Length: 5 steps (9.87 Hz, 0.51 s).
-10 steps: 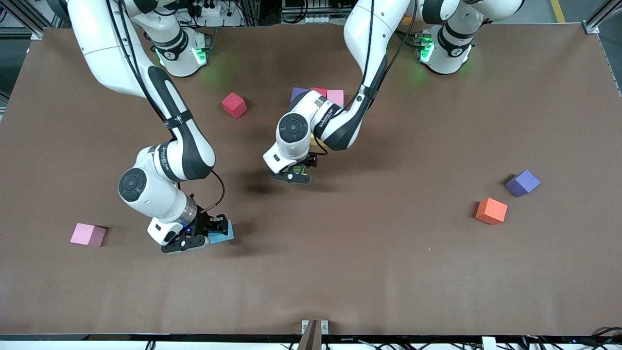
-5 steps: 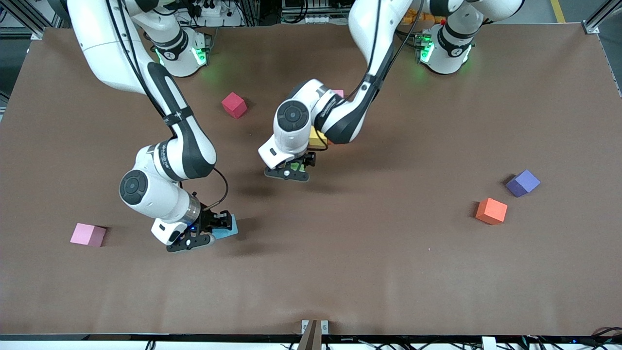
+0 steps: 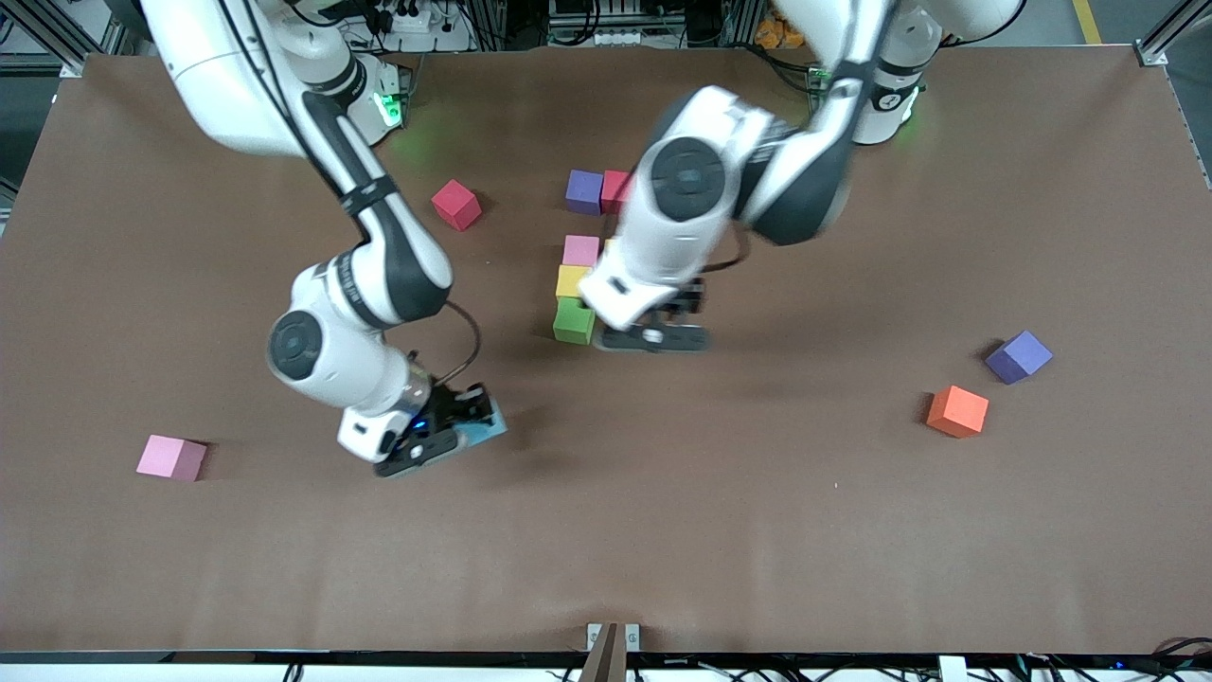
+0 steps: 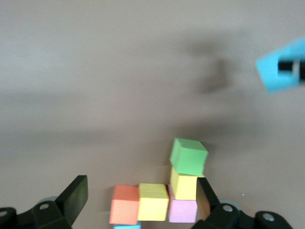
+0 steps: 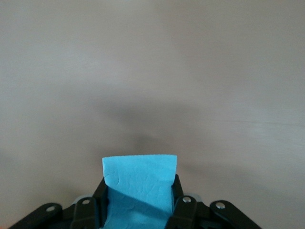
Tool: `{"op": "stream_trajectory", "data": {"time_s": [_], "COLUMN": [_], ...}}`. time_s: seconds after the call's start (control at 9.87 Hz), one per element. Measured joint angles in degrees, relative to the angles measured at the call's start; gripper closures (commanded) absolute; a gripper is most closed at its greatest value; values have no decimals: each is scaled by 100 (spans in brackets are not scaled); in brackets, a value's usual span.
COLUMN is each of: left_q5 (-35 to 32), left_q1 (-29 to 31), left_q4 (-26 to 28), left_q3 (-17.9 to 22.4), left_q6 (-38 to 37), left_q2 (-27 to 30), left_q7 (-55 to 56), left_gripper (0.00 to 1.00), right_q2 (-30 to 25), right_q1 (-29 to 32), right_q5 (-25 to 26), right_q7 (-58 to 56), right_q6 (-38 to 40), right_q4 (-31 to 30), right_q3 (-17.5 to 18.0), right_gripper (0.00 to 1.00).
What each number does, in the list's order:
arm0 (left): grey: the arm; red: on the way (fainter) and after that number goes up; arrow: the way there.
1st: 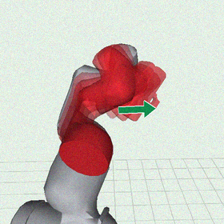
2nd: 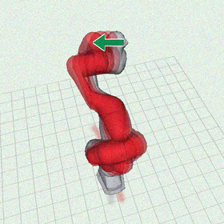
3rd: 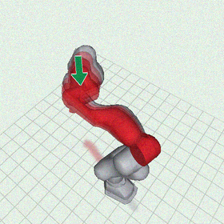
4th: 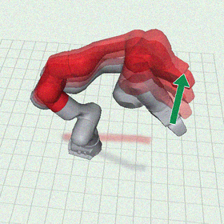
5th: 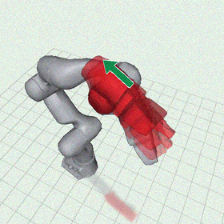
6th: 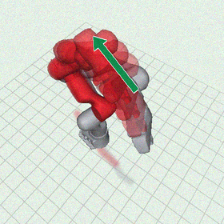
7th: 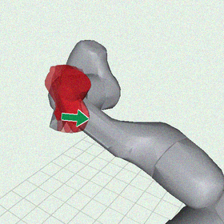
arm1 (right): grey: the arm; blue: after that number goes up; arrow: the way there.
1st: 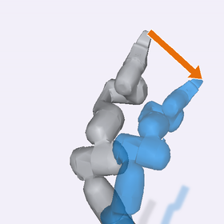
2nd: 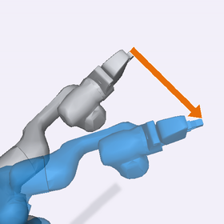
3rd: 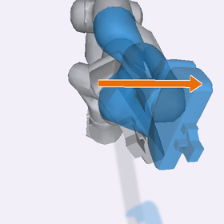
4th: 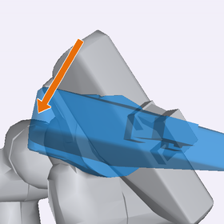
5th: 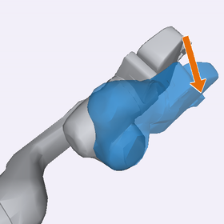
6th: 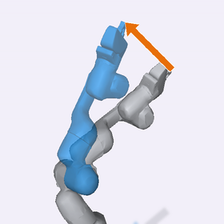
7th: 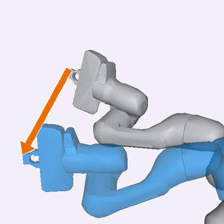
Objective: Form number 2 with 11 blocks
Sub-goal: 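Place the green cube at the figure while the right gripper carries cyan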
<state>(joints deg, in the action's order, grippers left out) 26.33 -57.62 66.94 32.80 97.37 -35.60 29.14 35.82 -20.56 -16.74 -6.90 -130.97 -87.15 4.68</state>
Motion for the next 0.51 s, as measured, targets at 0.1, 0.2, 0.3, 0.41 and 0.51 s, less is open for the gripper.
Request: {"op": "stream_trajectory", "data": {"time_s": [0.1, 0.2, 0.3, 0.41, 0.51], "left_q5": [-53, -203, -416, -582, -729], "left_q1": [322, 741, 1146, 1549, 1943], "left_q4": [42, 107, 230, 467, 722], "left_q3": [52, 64, 60, 47, 35], "left_q6": [-191, -421, -601, -653, -647], "left_q2": [195, 371, 504, 622, 693], "left_q7": [-63, -450, -1189, -2051, -2741], "left_gripper": [0, 0, 0, 0, 0], "right_q2": [-17, -17, -14, -2, 24], "right_q1": [-279, -604, -917, -1201, -1446], "right_q5": [0, 8, 97, 310, 621], "right_q7": [0, -10, -29, -39, -53], "right_q6": [-1, -3, -5, -9, -16], "right_q4": [1, 1, 2, 8, 26], "right_q3": [15, 18, 18, 16, 17], "right_gripper": [72, 72, 72, 72, 72]}}
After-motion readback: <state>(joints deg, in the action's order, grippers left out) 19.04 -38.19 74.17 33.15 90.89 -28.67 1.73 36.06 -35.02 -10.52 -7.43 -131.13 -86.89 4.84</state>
